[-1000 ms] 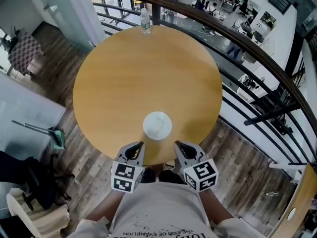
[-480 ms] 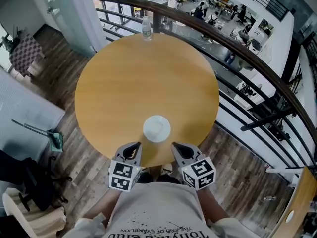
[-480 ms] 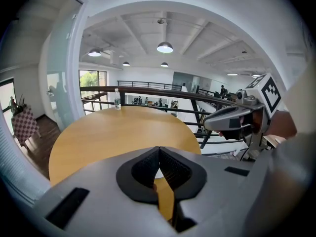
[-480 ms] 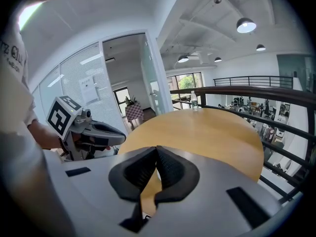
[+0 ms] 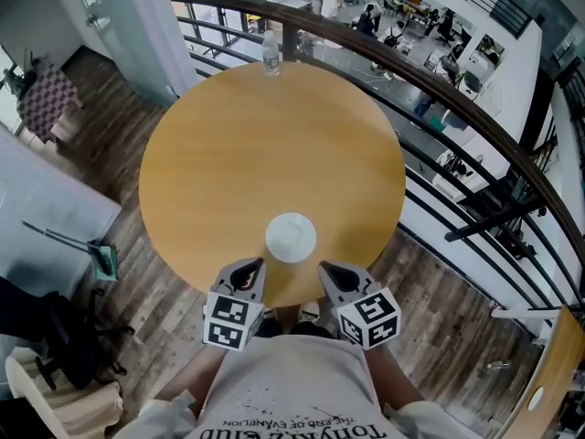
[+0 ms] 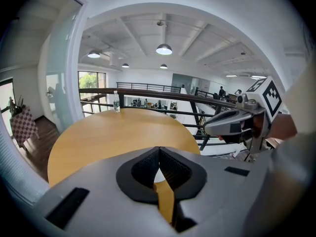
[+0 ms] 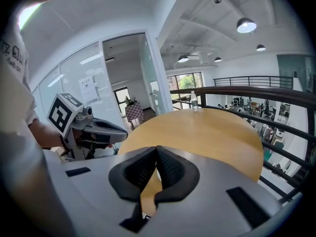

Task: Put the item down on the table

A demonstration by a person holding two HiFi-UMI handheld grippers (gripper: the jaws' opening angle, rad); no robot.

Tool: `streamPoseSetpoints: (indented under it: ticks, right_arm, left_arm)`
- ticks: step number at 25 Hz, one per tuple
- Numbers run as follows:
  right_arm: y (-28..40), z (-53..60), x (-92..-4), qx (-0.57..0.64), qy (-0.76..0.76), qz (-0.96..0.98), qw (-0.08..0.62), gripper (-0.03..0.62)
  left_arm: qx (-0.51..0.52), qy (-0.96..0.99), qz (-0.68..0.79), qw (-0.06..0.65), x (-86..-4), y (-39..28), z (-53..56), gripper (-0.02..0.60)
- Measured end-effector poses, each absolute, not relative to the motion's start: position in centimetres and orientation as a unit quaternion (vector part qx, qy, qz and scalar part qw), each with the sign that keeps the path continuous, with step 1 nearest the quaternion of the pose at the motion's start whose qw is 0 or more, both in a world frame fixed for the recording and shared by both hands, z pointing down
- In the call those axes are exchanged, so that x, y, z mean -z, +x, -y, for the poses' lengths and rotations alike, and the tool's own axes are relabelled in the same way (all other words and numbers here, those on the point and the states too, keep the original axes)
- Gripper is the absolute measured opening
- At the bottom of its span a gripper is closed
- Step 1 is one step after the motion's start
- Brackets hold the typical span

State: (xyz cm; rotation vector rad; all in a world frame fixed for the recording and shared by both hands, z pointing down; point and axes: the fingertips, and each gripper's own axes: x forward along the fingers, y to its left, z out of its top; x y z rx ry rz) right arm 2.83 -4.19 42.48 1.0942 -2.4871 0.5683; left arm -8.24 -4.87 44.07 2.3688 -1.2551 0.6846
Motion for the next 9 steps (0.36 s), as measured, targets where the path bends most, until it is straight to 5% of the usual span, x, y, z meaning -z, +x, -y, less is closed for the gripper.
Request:
streamPoseSetpoints:
  ticks: [9]
  right_arm:
    - [2.57,4.26,-42.42,-0.201,0.384,0.883,0.181,0.026]
  left_arm:
    - [-0.243,0.842,0.443,0.187,-43.97,-8.31,4.92,0.023]
